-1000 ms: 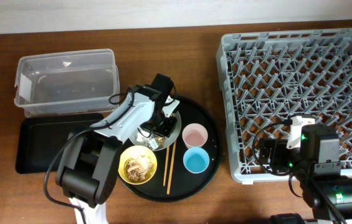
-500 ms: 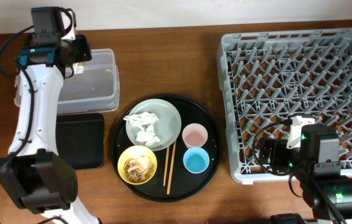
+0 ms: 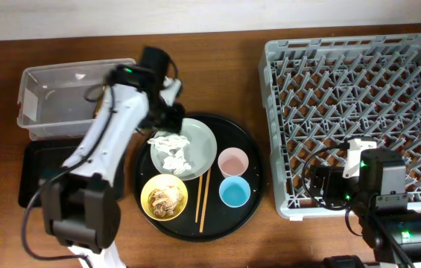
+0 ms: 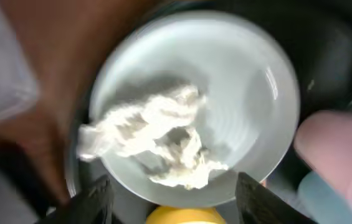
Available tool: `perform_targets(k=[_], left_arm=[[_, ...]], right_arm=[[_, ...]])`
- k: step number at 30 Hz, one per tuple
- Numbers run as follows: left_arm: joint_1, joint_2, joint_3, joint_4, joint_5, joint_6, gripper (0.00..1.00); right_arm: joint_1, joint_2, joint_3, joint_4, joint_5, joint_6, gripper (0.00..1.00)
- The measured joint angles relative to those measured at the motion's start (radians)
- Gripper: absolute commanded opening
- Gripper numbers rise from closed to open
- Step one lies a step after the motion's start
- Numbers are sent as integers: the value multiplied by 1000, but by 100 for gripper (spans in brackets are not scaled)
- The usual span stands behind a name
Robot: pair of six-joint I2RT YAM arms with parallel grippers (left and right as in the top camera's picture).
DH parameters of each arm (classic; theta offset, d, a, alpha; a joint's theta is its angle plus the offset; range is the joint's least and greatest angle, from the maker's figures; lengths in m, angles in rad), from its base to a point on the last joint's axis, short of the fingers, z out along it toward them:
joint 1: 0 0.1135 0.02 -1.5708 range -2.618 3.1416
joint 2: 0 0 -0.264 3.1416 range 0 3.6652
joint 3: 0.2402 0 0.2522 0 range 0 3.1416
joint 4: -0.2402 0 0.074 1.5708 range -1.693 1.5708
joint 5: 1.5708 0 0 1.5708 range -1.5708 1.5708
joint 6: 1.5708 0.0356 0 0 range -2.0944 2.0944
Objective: Sort waste into correct bins and load items into the dishwasher rack
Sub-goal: 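Carry the gold wrapper with the left gripper into the clear bin, then grasp the white tissue with the left gripper and drop it in the bin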
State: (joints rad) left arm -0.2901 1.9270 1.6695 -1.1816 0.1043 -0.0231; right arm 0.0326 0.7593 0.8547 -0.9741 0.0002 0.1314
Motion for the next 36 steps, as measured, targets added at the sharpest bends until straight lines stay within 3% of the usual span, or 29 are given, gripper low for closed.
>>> perform_targets(k=[2,3,4,6,10,13,17,18,19,20,23,24,26,27,30,34,36], left_arm=[[-29,27,-127,113,-20,4,64],[-34,43,-193,208,-40,5,59],[-35,48,-248,291,-64,5,47],[-35,50,-321,386,-105,8,3],[-35,50,-294,311,-121,9,0],[-31,18,-161,233,-121,8,0],[86,-164,-111,335,-175,8,0],[160,-169,-104,412,-212,8,18],[204,-169,-104,448,-222,8,48],[250,-169,-104,478,-229,11,64],[296,-169,-104,481,-237,12,66],[291,-169,-104,467,-235,12,71],[266,-172,-97,335,-145,13,74],[219,-183,-102,187,-61,12,75],[84,-203,-171,131,25,12,78],[-32,-207,-427,321,46,12,78],[-54,-203,-556,443,45,12,68]], right_arm=[[0,1,0,0,0,0,99],[0,1,0,0,0,0,99],[0,2,0,0,0,0,99],[0,3,0,-6,0,0,99],[0,3,0,-8,0,0,99],[0,3,0,-7,0,0,98],[0,3,0,-11,0,0,99],[0,3,0,-13,0,0,99],[0,3,0,-13,0,0,99],[0,3,0,-13,0,0,99],[0,3,0,-13,0,0,99],[0,3,0,-13,0,0,99],[0,3,0,-14,0,0,99],[0,3,0,-12,0,0,99],[0,3,0,-11,0,0,99],[0,3,0,-15,0,0,99],[0,3,0,-16,0,1,98]])
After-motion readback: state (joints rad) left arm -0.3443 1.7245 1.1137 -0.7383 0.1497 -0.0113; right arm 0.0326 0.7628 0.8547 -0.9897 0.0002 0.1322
